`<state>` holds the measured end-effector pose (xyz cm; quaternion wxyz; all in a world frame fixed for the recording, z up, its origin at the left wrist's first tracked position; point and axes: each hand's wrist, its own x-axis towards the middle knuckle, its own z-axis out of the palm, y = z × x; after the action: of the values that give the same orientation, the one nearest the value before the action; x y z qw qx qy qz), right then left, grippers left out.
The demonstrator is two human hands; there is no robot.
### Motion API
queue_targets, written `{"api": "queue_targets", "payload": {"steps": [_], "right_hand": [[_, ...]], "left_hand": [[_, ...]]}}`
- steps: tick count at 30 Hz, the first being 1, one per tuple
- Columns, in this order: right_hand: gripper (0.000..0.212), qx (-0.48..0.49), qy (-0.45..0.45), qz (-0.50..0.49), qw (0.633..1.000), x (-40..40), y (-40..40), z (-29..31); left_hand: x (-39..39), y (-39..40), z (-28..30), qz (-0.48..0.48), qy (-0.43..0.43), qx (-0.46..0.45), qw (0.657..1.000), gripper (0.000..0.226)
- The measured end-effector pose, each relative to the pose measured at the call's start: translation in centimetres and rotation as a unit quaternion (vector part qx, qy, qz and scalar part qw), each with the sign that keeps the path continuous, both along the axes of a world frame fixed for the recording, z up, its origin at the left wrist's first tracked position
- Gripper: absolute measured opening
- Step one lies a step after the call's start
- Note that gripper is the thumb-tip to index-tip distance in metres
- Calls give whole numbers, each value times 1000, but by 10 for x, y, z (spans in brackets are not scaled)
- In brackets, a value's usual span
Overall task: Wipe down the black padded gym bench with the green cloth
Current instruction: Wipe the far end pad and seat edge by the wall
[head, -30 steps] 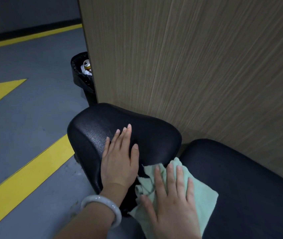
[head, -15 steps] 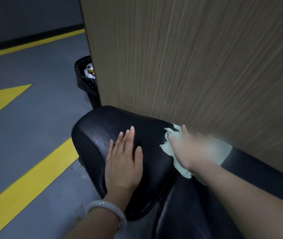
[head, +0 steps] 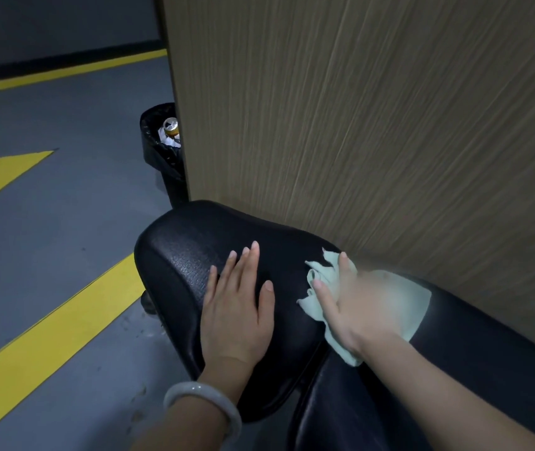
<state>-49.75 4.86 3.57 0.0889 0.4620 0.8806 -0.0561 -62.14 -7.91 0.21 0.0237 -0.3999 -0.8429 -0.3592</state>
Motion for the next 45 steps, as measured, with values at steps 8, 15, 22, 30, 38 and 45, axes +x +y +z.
{"api": "queue_targets", "payload": {"steps": [8,15,22,30,38,45], "right_hand": [[93,13,27,7,1000,8,-33,-4],[89,23,36,1,999,12,-67,-8],[76,56,114,-4,992,25,-117,-25],[59,-106,340,-8,935,46,-110,5],[70,-55,130,34,989,66,-21,1],[64,-69,86,82,990,70,-7,-3]], "left_hand": [[0,0,1,0,2,-14,1000,61],[0,-1,2,3,5,-23,1000,62],[-1,-2,4,-7,-4,-25,1000,63],[0,-8,17,-64,-3,-33,997,64],[99,-2,9,-169,49,-101,979,47],[118,-11,6,-76,101,-169,978,59]]}}
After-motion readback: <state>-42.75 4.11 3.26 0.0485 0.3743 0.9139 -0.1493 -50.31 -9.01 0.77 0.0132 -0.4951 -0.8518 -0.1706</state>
